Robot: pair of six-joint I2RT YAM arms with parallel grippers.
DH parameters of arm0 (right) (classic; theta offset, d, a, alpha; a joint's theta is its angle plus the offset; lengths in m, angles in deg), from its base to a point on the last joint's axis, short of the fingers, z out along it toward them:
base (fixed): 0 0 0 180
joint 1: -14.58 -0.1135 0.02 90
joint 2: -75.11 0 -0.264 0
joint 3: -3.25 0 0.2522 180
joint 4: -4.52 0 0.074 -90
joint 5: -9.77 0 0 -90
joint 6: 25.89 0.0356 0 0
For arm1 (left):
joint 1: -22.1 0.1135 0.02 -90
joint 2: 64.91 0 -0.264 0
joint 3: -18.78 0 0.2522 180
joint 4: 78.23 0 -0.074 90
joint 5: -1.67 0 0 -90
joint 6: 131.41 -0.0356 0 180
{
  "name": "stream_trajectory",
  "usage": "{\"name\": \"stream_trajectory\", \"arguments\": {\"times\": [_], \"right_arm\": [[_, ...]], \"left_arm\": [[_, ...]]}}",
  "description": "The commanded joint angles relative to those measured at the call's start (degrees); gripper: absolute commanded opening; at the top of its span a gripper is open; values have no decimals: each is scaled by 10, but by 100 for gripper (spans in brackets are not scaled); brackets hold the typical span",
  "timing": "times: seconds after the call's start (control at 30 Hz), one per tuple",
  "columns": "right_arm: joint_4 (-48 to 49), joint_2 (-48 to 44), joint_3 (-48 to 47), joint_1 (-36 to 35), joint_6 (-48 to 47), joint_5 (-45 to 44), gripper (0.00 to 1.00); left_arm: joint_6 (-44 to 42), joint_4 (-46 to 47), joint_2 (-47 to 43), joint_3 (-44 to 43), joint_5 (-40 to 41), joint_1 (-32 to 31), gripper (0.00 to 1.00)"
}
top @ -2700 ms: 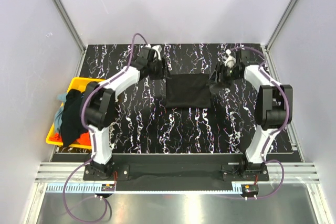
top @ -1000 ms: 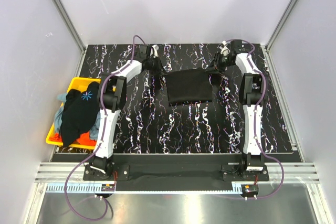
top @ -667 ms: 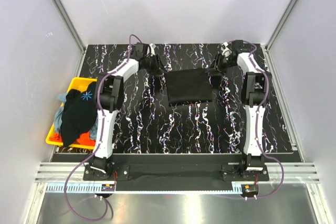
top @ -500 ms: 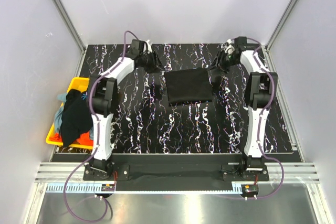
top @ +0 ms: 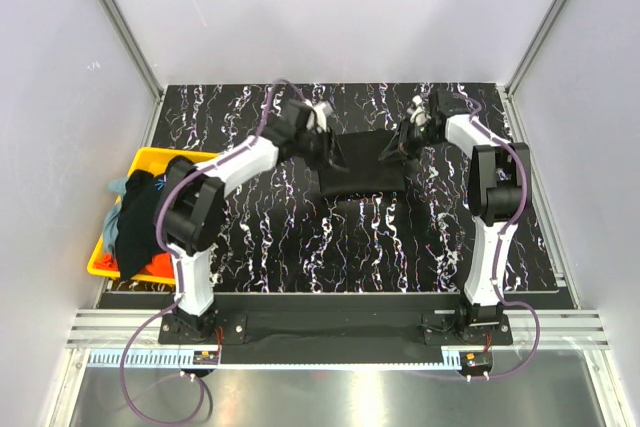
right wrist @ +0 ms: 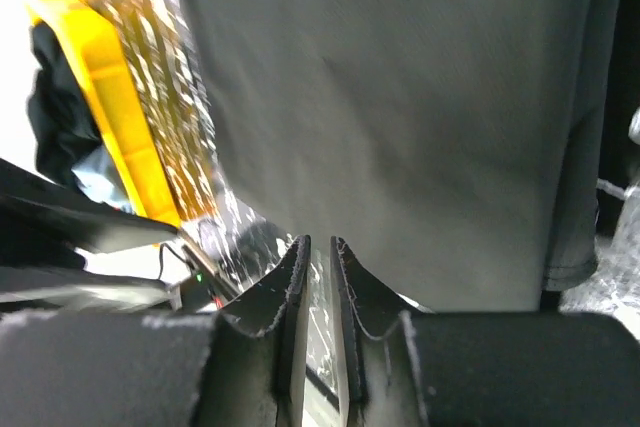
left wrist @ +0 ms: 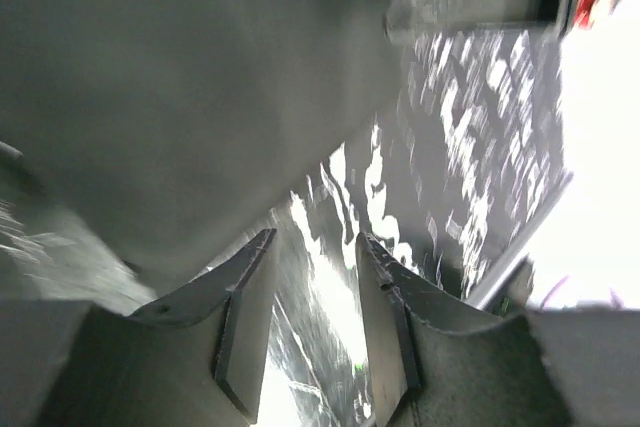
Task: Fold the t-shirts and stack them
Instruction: Fold the tshirt
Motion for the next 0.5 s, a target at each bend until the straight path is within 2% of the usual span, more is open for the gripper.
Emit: {"name": "stream_trajectory", "arguments": {"times": [0.0,0.4,0.47], "right_arm": [[27,-9,30,3,-16,11,20],[34,-15,49,5,-23,-6,22],[32,-23,55,4,-22,-21,25]], "left_arm": [[11,26,22,30,17,-11,40],[-7,12,5,114,96,-18,40],[-10,9,-7,118,97,-18,40]]}}
